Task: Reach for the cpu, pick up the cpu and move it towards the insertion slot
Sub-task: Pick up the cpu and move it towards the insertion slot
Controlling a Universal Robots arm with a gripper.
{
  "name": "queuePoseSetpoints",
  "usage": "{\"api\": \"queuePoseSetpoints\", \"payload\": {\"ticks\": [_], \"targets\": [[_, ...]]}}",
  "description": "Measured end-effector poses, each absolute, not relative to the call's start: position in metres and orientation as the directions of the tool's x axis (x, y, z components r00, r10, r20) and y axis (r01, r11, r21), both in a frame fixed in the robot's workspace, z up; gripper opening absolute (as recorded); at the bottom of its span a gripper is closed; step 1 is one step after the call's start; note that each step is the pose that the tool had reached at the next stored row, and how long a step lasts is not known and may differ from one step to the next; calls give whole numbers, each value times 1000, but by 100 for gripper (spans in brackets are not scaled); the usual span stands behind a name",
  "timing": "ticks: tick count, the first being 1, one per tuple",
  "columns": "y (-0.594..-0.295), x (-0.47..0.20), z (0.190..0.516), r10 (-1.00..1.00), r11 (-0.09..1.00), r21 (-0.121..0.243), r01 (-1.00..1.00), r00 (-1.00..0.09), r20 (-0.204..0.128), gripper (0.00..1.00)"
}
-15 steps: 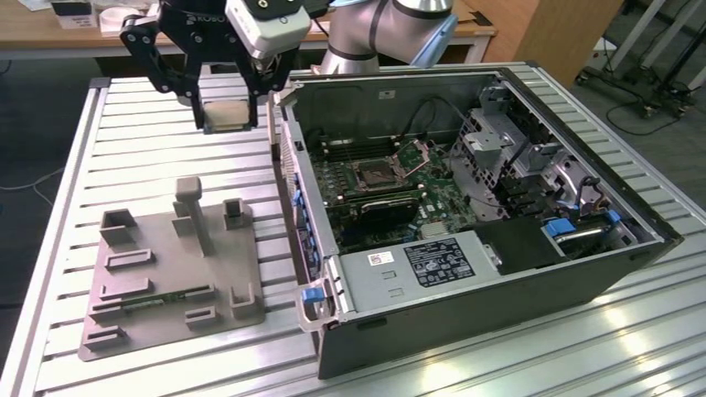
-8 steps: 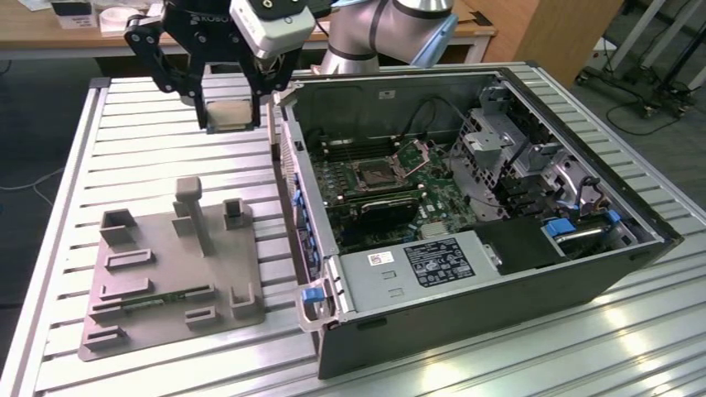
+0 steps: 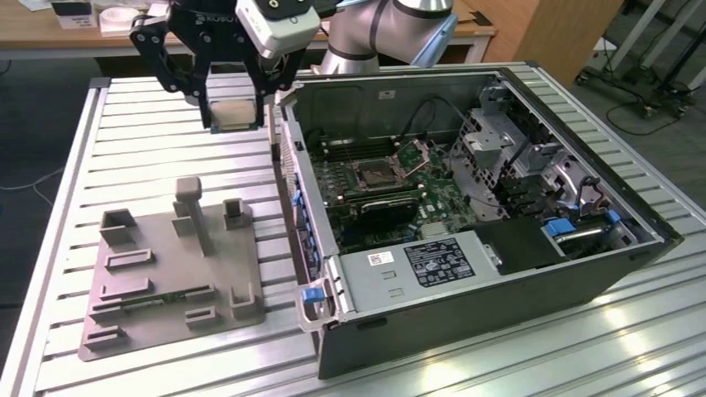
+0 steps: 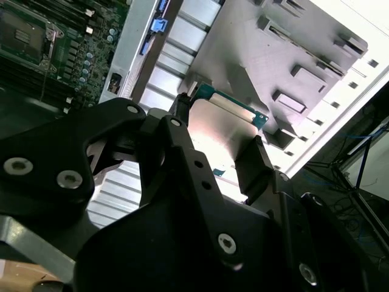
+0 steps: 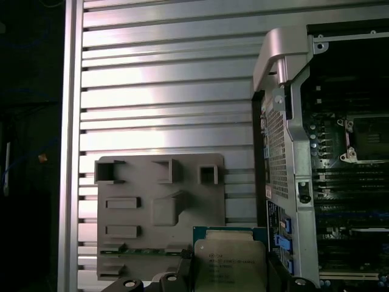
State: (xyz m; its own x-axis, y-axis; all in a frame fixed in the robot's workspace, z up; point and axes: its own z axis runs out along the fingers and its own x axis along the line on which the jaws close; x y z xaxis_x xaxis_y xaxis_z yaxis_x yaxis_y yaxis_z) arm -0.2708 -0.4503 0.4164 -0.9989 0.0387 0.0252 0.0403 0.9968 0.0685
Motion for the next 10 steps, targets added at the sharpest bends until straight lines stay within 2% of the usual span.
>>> {"api": "queuePoseSetpoints", "payload": {"ticks": [10], "targets": [[-450,-265,416,39,997,68,40,-999,25,54]]}}
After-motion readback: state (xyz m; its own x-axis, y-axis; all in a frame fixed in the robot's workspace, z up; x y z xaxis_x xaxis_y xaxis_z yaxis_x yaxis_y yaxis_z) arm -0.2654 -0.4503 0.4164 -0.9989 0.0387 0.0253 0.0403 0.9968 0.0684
